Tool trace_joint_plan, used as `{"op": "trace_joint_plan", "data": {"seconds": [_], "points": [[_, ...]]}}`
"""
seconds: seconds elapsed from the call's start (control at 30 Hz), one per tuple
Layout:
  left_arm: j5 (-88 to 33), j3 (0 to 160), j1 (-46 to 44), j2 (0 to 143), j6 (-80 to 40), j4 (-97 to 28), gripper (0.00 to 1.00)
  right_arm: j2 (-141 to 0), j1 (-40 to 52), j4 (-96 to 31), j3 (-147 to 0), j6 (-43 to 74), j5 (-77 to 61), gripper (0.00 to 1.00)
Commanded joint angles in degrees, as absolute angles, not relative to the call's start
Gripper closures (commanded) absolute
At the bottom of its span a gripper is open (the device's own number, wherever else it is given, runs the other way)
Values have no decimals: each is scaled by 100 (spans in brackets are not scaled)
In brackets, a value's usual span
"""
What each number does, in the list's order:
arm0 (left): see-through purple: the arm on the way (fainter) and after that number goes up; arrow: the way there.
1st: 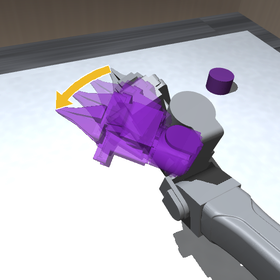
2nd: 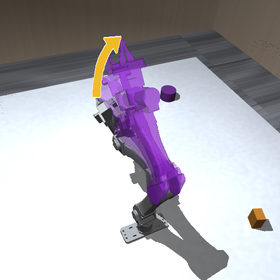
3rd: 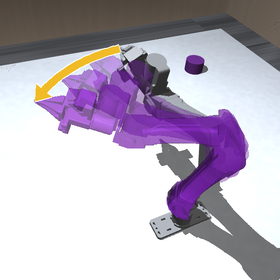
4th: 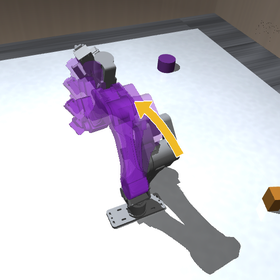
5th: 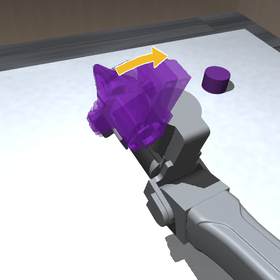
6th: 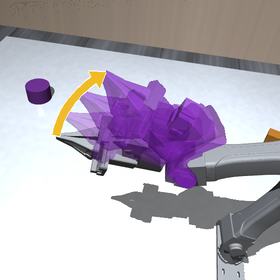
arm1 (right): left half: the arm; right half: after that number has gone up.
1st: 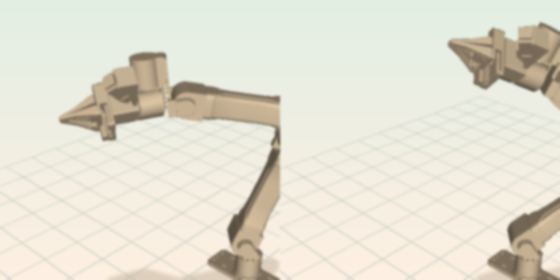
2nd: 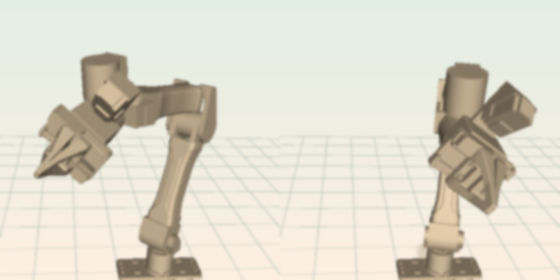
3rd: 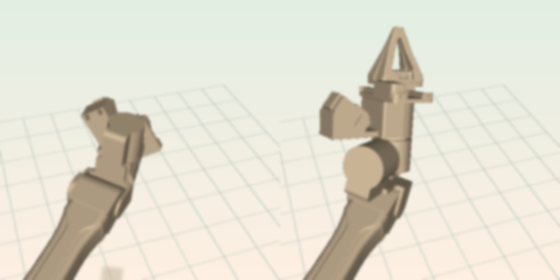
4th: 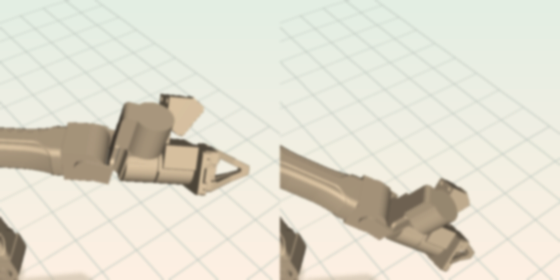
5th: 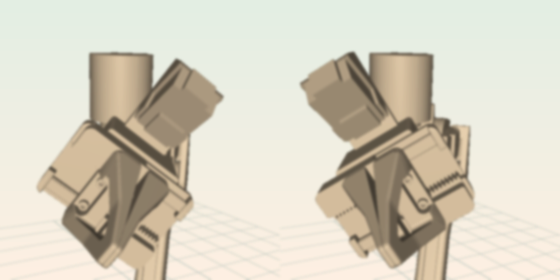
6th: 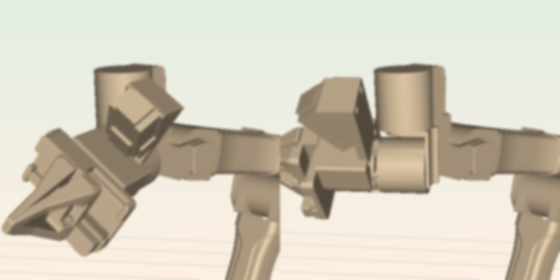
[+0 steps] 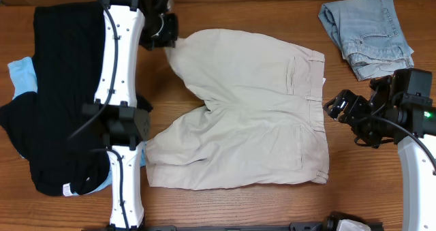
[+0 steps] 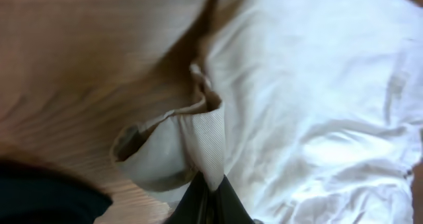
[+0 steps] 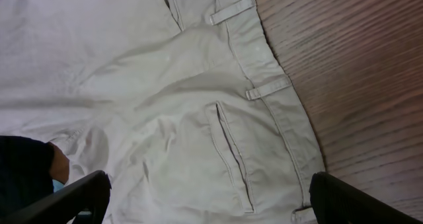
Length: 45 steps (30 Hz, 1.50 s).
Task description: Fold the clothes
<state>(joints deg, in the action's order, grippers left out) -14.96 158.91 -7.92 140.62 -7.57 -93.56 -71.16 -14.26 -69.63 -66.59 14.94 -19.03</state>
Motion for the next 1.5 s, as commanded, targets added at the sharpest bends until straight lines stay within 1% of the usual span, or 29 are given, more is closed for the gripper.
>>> {"op": "trace_joint_plan", "data": {"seconds": [0.0, 0.2, 0.37, 0.4, 0.43, 0.47, 0.5, 0.53, 0.57, 0.7, 0.9, 0.93, 1.03, 1.1, 1.17, 1.27, 1.3, 1.33, 1.4, 1.47], "points": [[-1597, 16018, -1315, 13804, -449, -9334, 96, -7118, -1444, -6923, -6805, 1450, -1852, 0], [-1031, 15974, -2228, 14164, -405, -9264, 96, -7118, -1444, -6978, -6805, 1409, -1852, 0], [-869, 15972, -2676, 14420, -403, -9174, 96, -7118, -1444, -7024, -6805, 1363, -1852, 0], [-801, 15968, -2729, 14470, -403, -9174, 94, -7118, -1444, -7032, -6805, 1363, -1852, 0], [-722, 15968, -2781, 14484, -403, -9185, 82, -7118, -1444, -7037, -6805, 1363, -1852, 0], [-685, 15963, -2814, 14505, -401, -9183, 54, -7118, -1444, -7039, -6805, 1363, -1852, 0], [-683, 15963, -2821, 14508, -397, -9177, 31, -7118, -1444, -7041, -6805, 1363, -1852, 0], [-685, 15963, -2821, 14508, -381, -9142, 4, -7118, -1444, -7039, -6805, 1361, -1852, 0], [-687, 15968, -2812, 14499, -381, -9115, 0, -7118, -1444, -7037, -6805, 1363, -1852, 0], [-751, 16208, -2574, 14387, -456, -9072, 0, -7118, -1444, -7026, -6805, 1347, -1852, 0], [-773, 16684, -1785, 14337, -746, -9131, 0, -7118, -1444, -7015, -6805, 1343, -1850, 0], [-893, 16601, -1538, 14361, -784, -9198, 0, -7118, -1444, -6989, -6805, 1321, -1850, 0], [-1107, 16250, -1238, 14420, -917, -9279, 0, -7118, -1444, -6963, -6805, 1321, -1850, 0], [-1214, 15679, -1039, 14470, -1142, -9218, 0, -7118, -1444, -6965, -6805, 1302, -1850, 0], [-1483, 15253, -939, 14501, -1118, -9061, 0, -7118, -1444, -6965, -6805, 1299, -1848, 0], [-2032, 14639, -899, 14503, -832, -8637, 7, -7118, -1444, -6967, -6805, 1299, -1850, 0], [-2119, 14488, -899, 14503, -808, -8503, 10, -7118, -1444, -6967, -6805, 1302, -1850, 0], [-2150, 14296, -906, 14503, -803, -8322, 10, -7118, -1444, -6967, -6805, 1302, -1850, 0], [-2279, 13745, -958, 14503, -773, -7721, 14, -7118, -1444, -6969, -6805, 1304, -1850, 0], [-2366, 13570, -967, 14503, -773, -7537, 17, -7118, -1444, -6973, -6805, 1304, -1850, 0]]}}
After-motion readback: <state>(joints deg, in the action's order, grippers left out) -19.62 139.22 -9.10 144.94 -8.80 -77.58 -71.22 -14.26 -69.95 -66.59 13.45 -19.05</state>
